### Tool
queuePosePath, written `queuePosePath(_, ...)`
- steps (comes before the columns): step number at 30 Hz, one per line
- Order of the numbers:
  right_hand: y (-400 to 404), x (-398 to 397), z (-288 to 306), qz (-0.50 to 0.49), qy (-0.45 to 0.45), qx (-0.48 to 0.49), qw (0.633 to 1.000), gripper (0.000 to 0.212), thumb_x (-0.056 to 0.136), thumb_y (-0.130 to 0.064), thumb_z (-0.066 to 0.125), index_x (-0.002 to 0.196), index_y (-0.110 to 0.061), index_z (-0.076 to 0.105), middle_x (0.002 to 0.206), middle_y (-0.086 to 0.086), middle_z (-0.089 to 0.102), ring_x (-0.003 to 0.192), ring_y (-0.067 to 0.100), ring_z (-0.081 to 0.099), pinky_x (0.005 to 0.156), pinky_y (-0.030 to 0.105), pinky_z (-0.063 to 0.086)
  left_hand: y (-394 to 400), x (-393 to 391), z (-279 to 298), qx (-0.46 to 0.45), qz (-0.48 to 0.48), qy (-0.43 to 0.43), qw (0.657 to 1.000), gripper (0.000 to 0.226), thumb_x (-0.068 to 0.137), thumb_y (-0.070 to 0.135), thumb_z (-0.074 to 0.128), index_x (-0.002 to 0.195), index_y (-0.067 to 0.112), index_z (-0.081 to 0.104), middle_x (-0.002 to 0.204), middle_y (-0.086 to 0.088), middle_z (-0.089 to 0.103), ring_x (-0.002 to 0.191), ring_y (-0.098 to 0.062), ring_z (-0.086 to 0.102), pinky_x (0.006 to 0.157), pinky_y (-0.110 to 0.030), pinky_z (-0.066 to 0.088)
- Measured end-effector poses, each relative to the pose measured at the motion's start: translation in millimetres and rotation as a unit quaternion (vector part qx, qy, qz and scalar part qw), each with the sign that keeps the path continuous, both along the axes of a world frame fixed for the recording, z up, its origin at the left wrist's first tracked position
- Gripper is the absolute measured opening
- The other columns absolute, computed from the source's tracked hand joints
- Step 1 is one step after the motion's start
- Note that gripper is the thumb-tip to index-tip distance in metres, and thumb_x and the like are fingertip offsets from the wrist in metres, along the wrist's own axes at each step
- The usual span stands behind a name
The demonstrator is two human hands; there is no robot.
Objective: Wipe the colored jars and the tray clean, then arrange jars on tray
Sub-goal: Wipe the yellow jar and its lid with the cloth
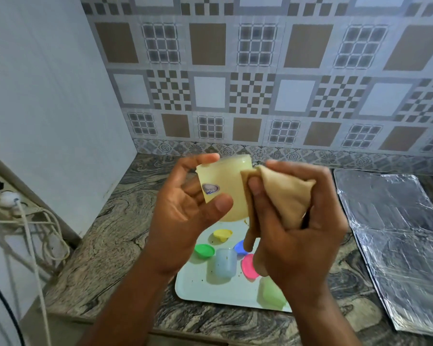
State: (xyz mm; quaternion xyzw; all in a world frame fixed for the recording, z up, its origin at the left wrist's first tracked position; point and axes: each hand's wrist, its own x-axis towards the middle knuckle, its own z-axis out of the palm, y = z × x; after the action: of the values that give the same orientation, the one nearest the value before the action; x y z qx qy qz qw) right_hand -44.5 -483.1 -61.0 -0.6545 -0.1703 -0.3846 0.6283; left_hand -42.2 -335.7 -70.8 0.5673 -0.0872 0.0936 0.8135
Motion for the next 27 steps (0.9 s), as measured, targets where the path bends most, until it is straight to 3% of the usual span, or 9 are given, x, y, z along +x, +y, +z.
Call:
queuePosePath(3, -3.4, 10.7, 10.3, 0.026, 0.044, 0.042, 0.998, 0.016, 0.089, -0.020, 0.077, 0.096, -0.018, 0.063, 0.087, -0.019, 0.073, 0.077, -0.006, 0.069, 0.068, 0.008, 0.050, -1.2, -3.5, -0.9, -0.026, -0.045, 0.026, 0.998, 0.078, 0.059, 0.054, 0.097, 0.124, 0.025, 0.064, 0.105, -0.009, 0.067, 0.097, -0.023, 0.068, 0.080, -0.034, 0.061)
queuePosePath(7, -7.3, 21.4, 6.7, 0.087, 0.097, 0.067, 0.989, 0.013, 0.092, -0.010, 0.076, 0.095, -0.003, 0.065, 0.081, -0.010, 0.073, 0.071, -0.002, 0.067, 0.067, 0.014, 0.051, -7.1, -3.0, -2.6, -0.169, -0.113, 0.077, 0.976, 0.086, 0.068, 0.048, 0.094, 0.140, 0.012, 0.062, 0.137, -0.016, 0.066, 0.119, -0.028, 0.068, 0.095, -0.038, 0.060)
queuePosePath(9, -5.9, 19.9, 0.5, 0.091, 0.104, 0.092, 0.986, 0.012, 0.093, -0.010, 0.076, 0.094, -0.006, 0.065, 0.077, -0.012, 0.070, 0.068, -0.002, 0.063, 0.065, 0.014, 0.050, -7.1, -0.8, -2.4, -0.256, -0.130, 0.103, 0.952, 0.085, 0.073, 0.042, 0.092, 0.144, 0.009, 0.060, 0.147, -0.021, 0.061, 0.121, -0.027, 0.069, 0.094, -0.034, 0.060)
queuePosePath(12, -3.0, 15.3, -6.7, 0.087, 0.099, 0.121, 0.984, 0.011, 0.091, -0.016, 0.075, 0.094, -0.013, 0.064, 0.076, -0.016, 0.067, 0.065, -0.003, 0.058, 0.063, 0.013, 0.047, -6.5, 1.3, -4.5, -0.327, -0.125, 0.146, 0.925, 0.104, 0.064, 0.038, 0.097, 0.152, 0.008, 0.050, 0.152, -0.019, 0.057, 0.119, -0.028, 0.066, 0.094, -0.033, 0.061)
queuePosePath(18, 6.3, 22.2, -9.0, 0.091, 0.116, 0.133, 0.980, 0.014, 0.095, -0.011, 0.074, 0.099, -0.001, 0.065, 0.082, -0.010, 0.069, 0.074, 0.000, 0.064, 0.069, 0.017, 0.051, -13.7, 1.6, -9.4, -0.326, -0.121, 0.152, 0.925, 0.102, 0.067, 0.038, 0.095, 0.152, 0.003, 0.050, 0.155, -0.019, 0.053, 0.131, -0.029, 0.061, 0.110, -0.038, 0.053)
queuePosePath(23, 14.8, 24.3, -27.2, 0.117, 0.200, 0.193, 0.953, 0.022, 0.096, -0.026, 0.071, 0.106, -0.007, 0.069, 0.088, 0.004, 0.071, 0.080, 0.011, 0.064, 0.073, 0.031, 0.053, -17.1, -0.1, -14.9, -0.316, -0.128, 0.123, 0.932, 0.080, 0.082, 0.038, 0.085, 0.146, -0.001, 0.056, 0.146, -0.023, 0.061, 0.135, -0.031, 0.062, 0.119, -0.046, 0.044)
queuePosePath(27, 23.9, 14.3, -33.0, 0.105, 0.188, 0.197, 0.957, 0.019, 0.098, -0.020, 0.073, 0.102, -0.004, 0.065, 0.081, -0.006, 0.068, 0.074, 0.004, 0.062, 0.069, 0.021, 0.052, -18.8, 3.8, -17.1, -0.256, -0.028, 0.109, 0.960, 0.094, 0.080, 0.039, 0.089, 0.153, 0.000, 0.044, 0.152, -0.030, 0.051, 0.145, -0.042, 0.050, 0.125, -0.059, 0.032)
